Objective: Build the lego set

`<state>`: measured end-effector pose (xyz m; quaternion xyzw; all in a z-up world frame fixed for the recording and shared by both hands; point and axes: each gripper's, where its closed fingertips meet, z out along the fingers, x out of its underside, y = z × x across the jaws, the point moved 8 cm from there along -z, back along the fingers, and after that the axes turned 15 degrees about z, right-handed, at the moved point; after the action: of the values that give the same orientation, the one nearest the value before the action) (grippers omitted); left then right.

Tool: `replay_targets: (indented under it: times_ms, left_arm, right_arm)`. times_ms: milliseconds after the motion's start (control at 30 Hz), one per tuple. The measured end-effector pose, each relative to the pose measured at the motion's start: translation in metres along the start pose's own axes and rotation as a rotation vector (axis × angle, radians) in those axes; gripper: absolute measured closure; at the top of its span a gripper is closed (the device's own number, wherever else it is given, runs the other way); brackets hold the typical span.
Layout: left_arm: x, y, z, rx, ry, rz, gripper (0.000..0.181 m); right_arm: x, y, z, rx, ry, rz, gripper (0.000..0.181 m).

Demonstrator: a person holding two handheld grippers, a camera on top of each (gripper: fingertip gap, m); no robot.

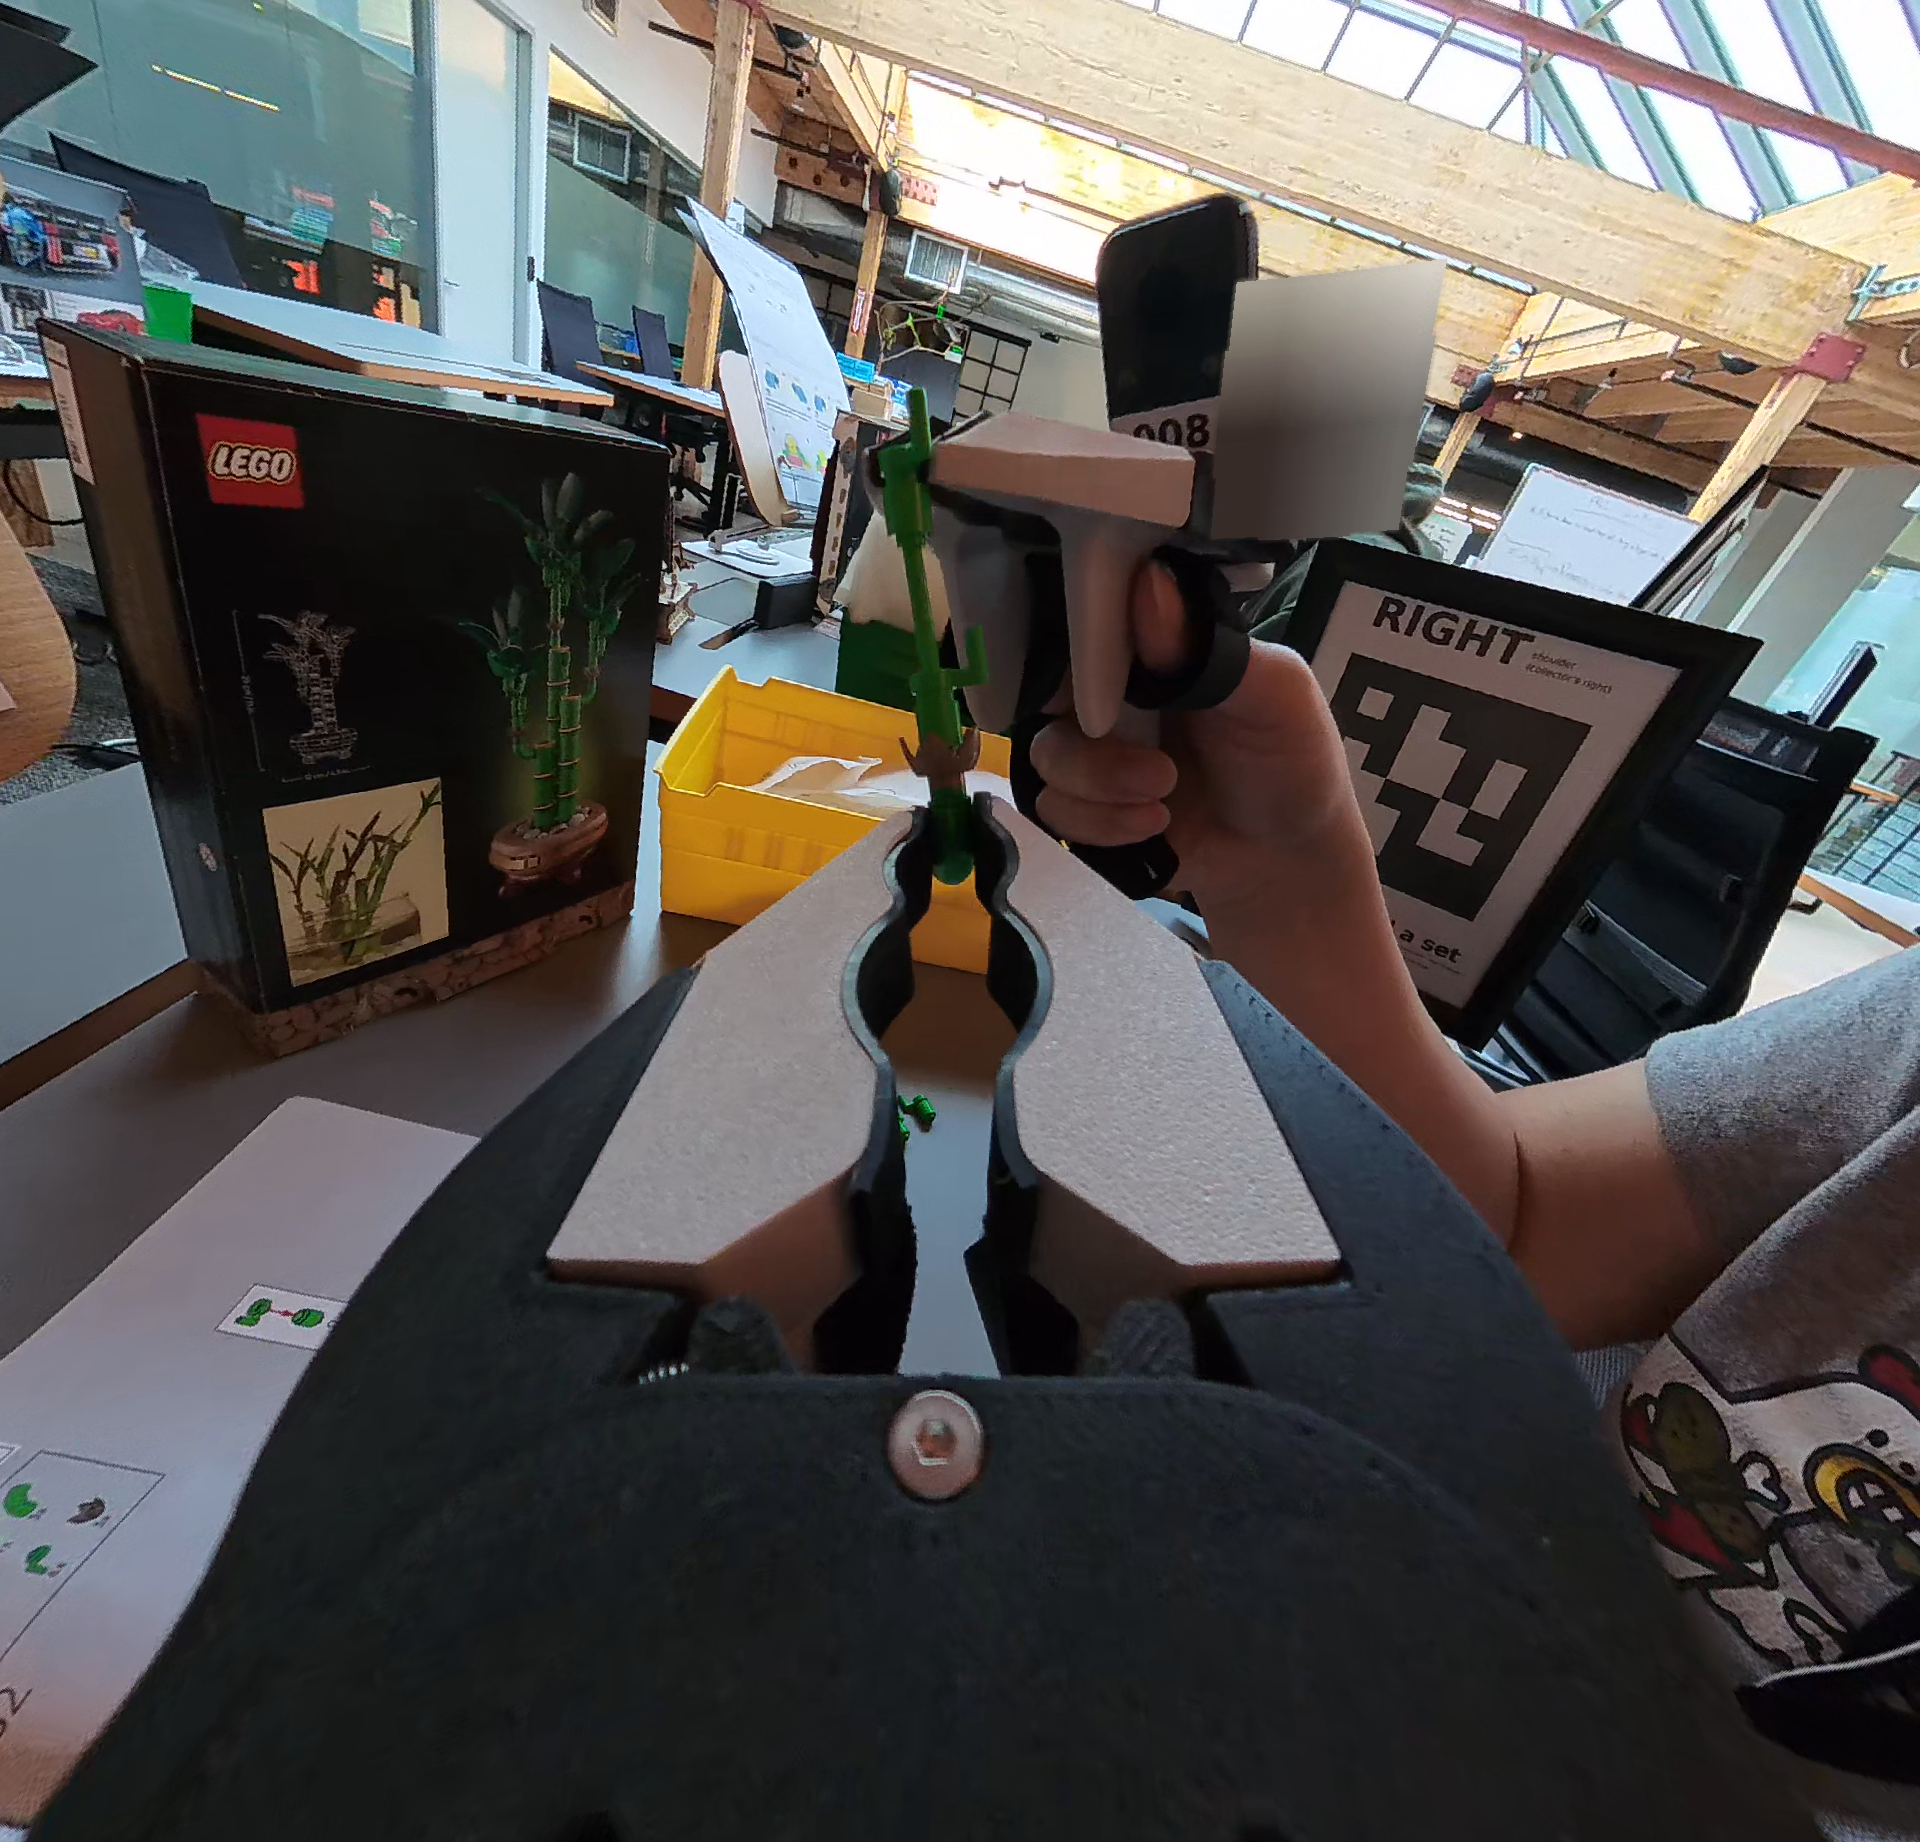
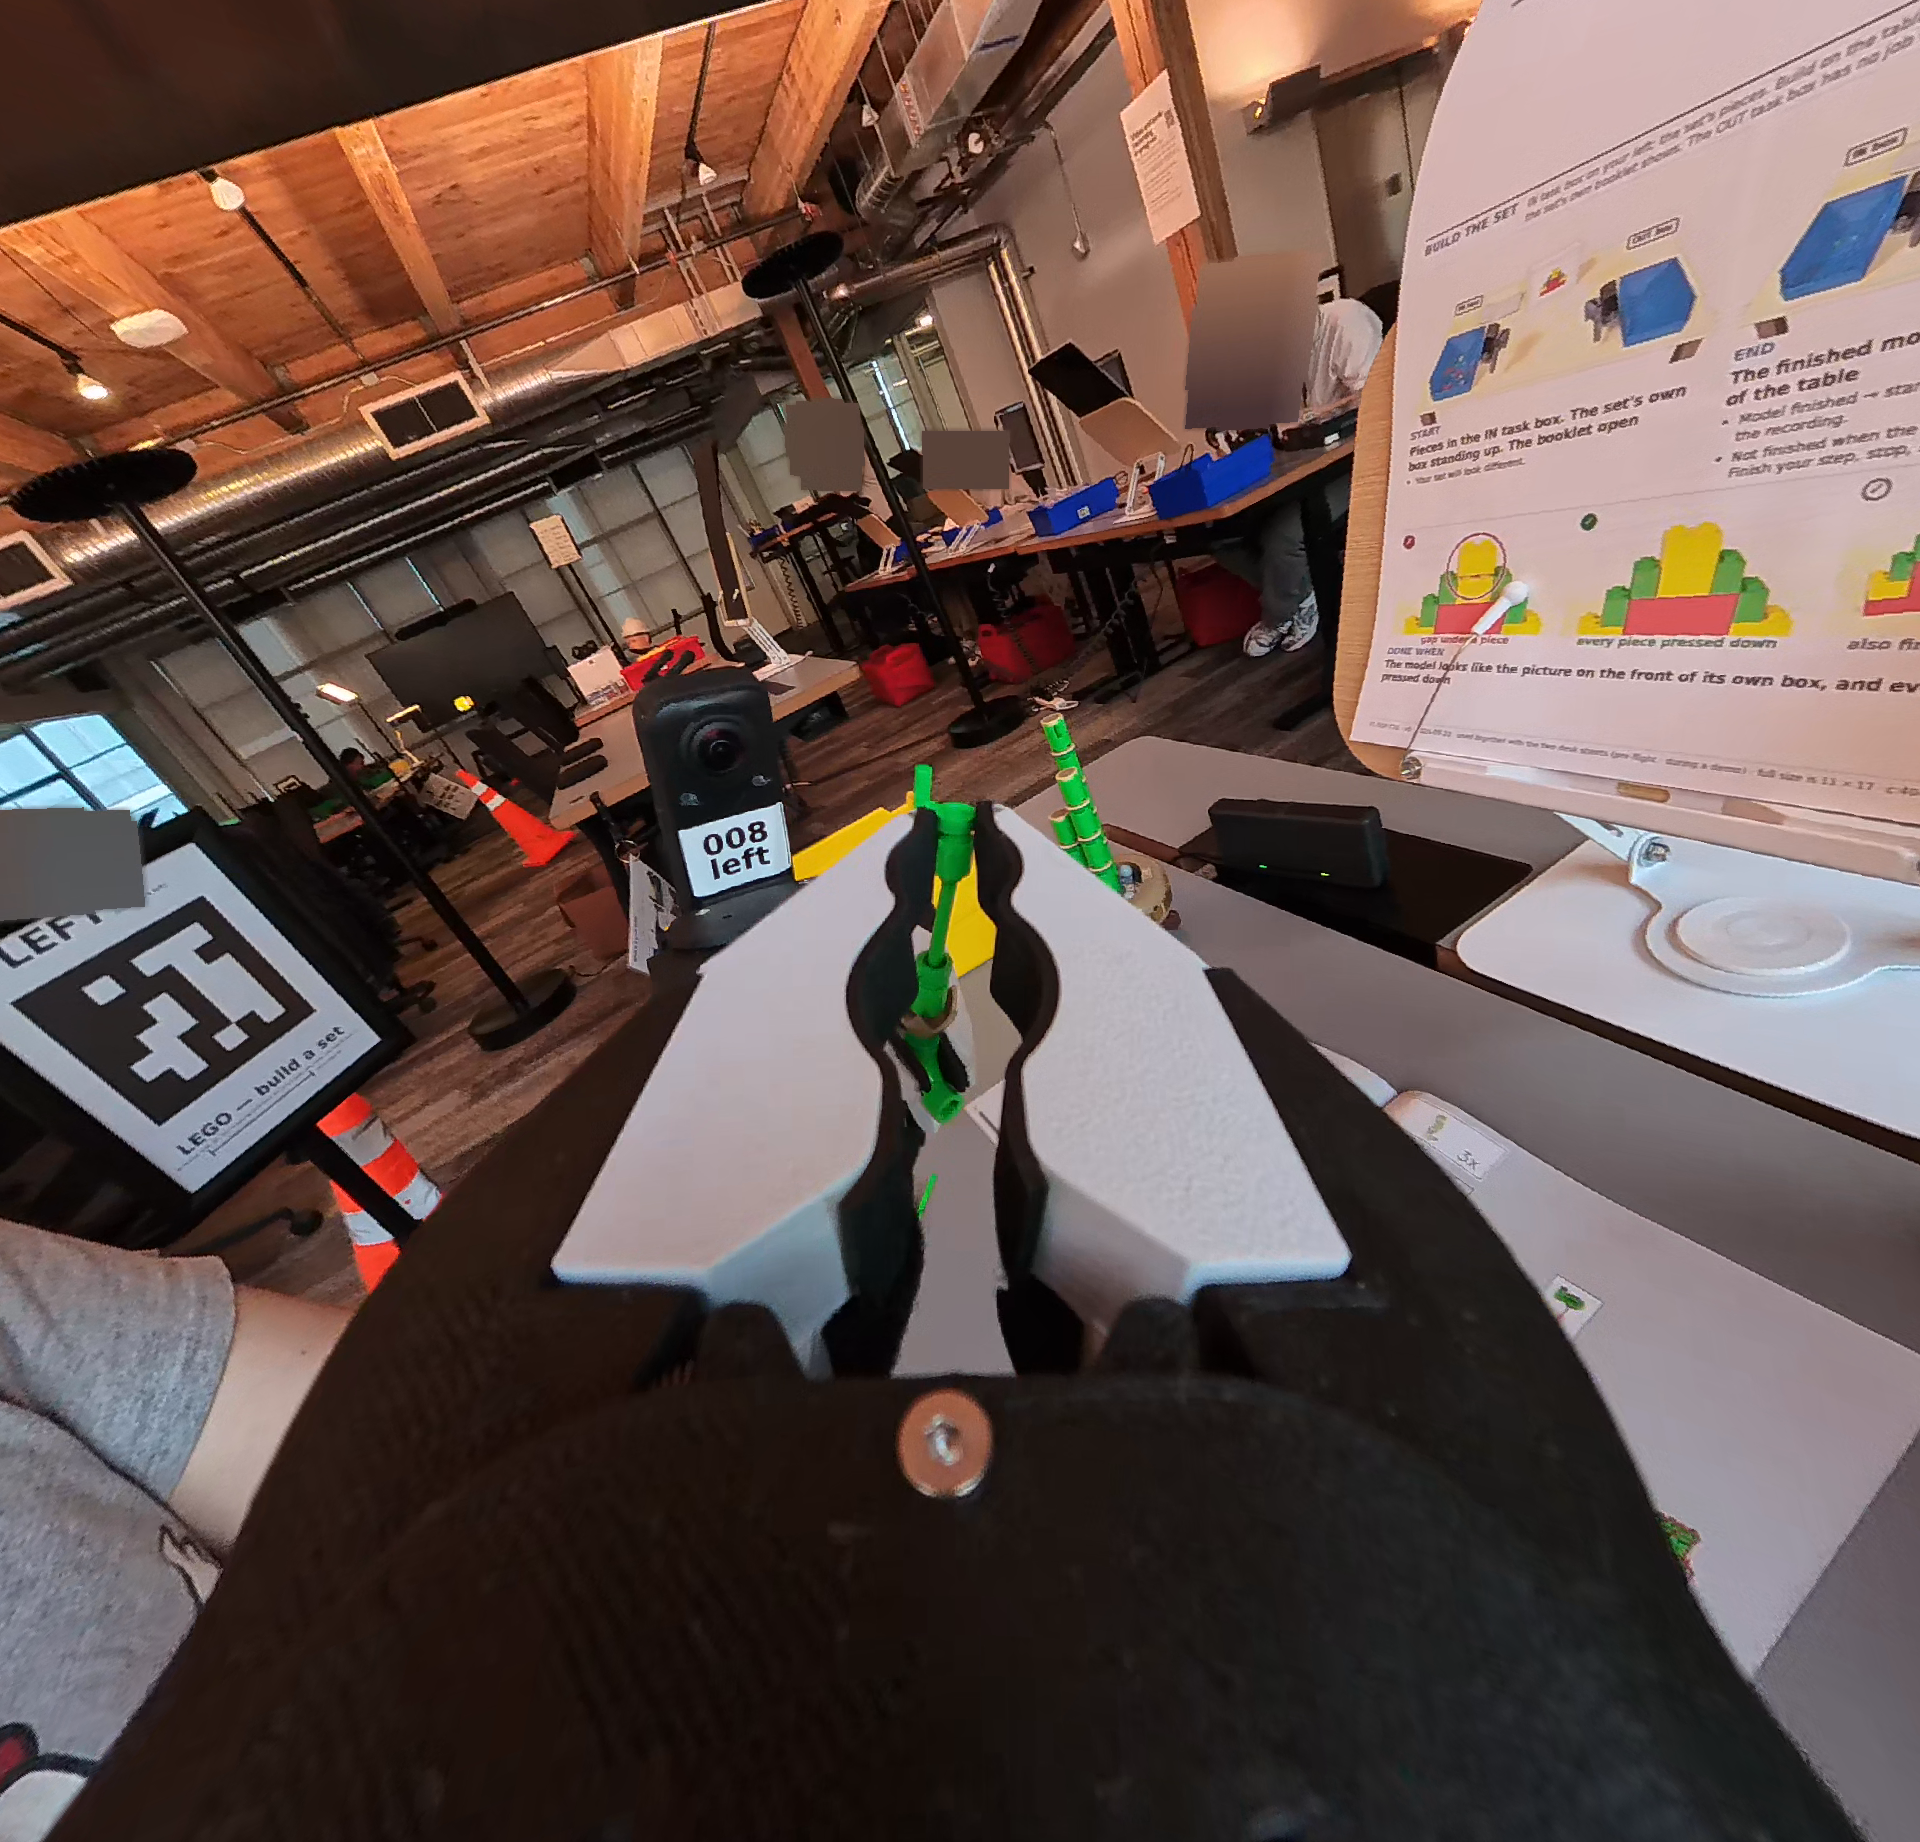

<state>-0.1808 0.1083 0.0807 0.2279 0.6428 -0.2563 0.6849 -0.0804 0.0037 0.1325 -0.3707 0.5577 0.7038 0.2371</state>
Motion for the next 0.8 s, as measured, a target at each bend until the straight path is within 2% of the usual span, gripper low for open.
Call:
replay_targets:
  times_ms: [333, 567, 800]
  left_arm:
    - [0.0001, -0.0008, 0.0015, 0.001, -0.014, 0.001, 0.176]
    - [-0.0014, 0.0002, 0.0, 0.009, -0.039, -0.019, 0.175]
    - [-0.0015, 0.0011, 0.0, 0.003, -0.056, -0.03, 0.175]
  right_arm:
    - [0.0002, -0.0046, 0.0006, -0.046, -0.011, 0.082, 0.175]
    - [-0.0017, 0.0001, -0.0017, -0.04, -0.013, 0.011, 0.175]
    - [-0.0014, -0.0026, -0.0001, -0.068, -0.034, 0.055, 0.175]
